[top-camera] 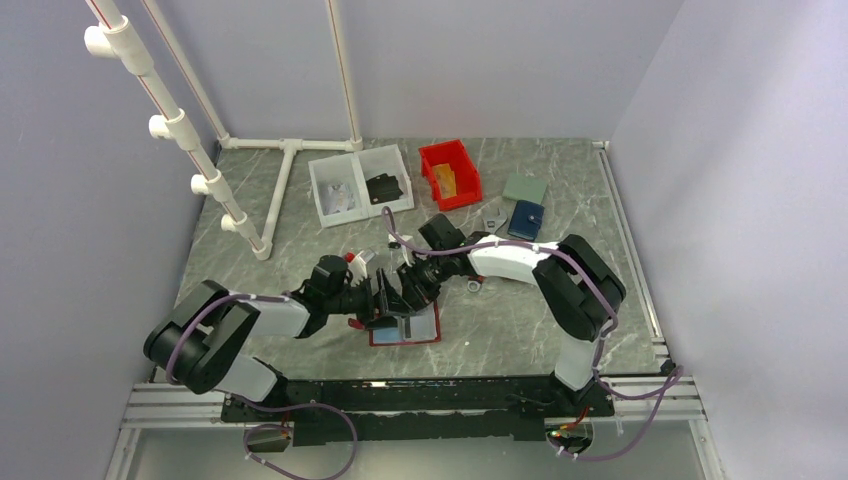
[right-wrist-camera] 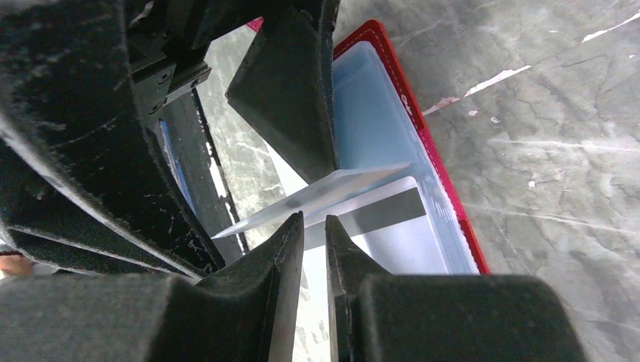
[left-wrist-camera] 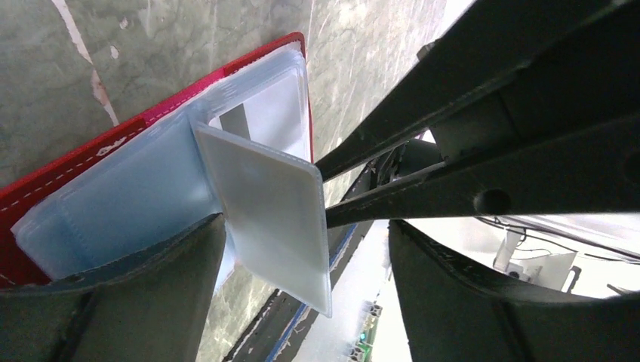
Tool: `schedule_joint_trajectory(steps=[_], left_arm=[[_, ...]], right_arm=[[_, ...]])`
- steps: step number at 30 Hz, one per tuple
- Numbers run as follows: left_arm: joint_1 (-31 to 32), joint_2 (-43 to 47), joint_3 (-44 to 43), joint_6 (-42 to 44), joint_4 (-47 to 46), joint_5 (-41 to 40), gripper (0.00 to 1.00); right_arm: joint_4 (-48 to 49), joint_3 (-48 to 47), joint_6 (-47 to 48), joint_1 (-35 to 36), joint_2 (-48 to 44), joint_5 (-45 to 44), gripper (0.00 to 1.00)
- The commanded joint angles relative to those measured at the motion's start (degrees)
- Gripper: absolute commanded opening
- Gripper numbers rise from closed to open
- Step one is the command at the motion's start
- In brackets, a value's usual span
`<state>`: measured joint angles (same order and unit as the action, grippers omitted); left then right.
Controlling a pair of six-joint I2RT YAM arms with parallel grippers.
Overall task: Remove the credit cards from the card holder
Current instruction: Remove the credit card from the card holder.
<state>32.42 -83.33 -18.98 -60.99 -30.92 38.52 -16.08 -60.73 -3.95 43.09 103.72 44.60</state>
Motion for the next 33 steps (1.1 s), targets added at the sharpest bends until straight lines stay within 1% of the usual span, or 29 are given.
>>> schedule_joint_trajectory(steps=[1, 2, 5, 7, 11, 17, 21, 25, 27, 29, 31, 33], left_arm=[[-0.2, 2.0, 0.0, 2.1, 3.1, -1.9, 0.79], [-0.2, 2.2, 0.1, 2.2, 3.3, -2.1, 0.78], [-0.2, 2.8, 0.0, 2.4, 4.6, -2.6, 0.69], [-0.2, 3.3, -0.1, 2.6, 5.8, -2.9, 0.66], [-0.2, 4.7, -0.5, 3.8, 10.2, -4.6, 0.58], [-0.5, 7.4, -0.8, 5.0, 16.0, -7.6, 0.48], [-1.1, 10.0, -0.4, 5.0, 18.3, -9.5, 0.36], [-1.6, 11.7, 0.5, 4.8, 18.6, -9.8, 0.21], [-2.0, 12.1, 0.7, 4.7, 18.7, -9.8, 0.13], [-2.4, 12.2, 1.2, 4.6, 18.2, -9.6, 0.00], [-2.8, 12.5, 1.9, 4.4, 17.0, -9.3, 0.00], [-3.2, 13.5, 2.9, 4.1, 15.5, -9.3, 0.00]], right_arm=[[3.1, -2.1, -3.7, -0.7, 1.1, 3.1, 0.20], [3.2, -2.1, -3.8, -0.7, 1.1, 3.0, 0.20], [3.0, -2.1, -3.8, -0.9, 0.8, 1.5, 0.18], [2.3, -2.4, -3.2, -1.1, 0.9, -0.2, 0.16], [0.7, -3.1, -1.5, -1.3, 0.8, -3.2, 0.15], [-1.7, -4.2, 1.8, -1.3, 1.6, -3.2, 0.15], [-2.4, -4.5, 2.8, -1.3, 2.4, -2.1, 0.16], [-3.1, -4.7, 3.4, -1.3, 3.1, -2.1, 0.16], [-3.3, -4.8, 3.4, -1.3, 3.3, -2.0, 0.16], [-3.8, -5.0, 4.2, -1.3, 3.4, -1.4, 0.17], [-5.1, -5.6, 6.9, -1.3, 3.4, 0.9, 0.20], [-6.5, -6.4, 8.5, -1.4, 3.0, 2.9, 0.27]])
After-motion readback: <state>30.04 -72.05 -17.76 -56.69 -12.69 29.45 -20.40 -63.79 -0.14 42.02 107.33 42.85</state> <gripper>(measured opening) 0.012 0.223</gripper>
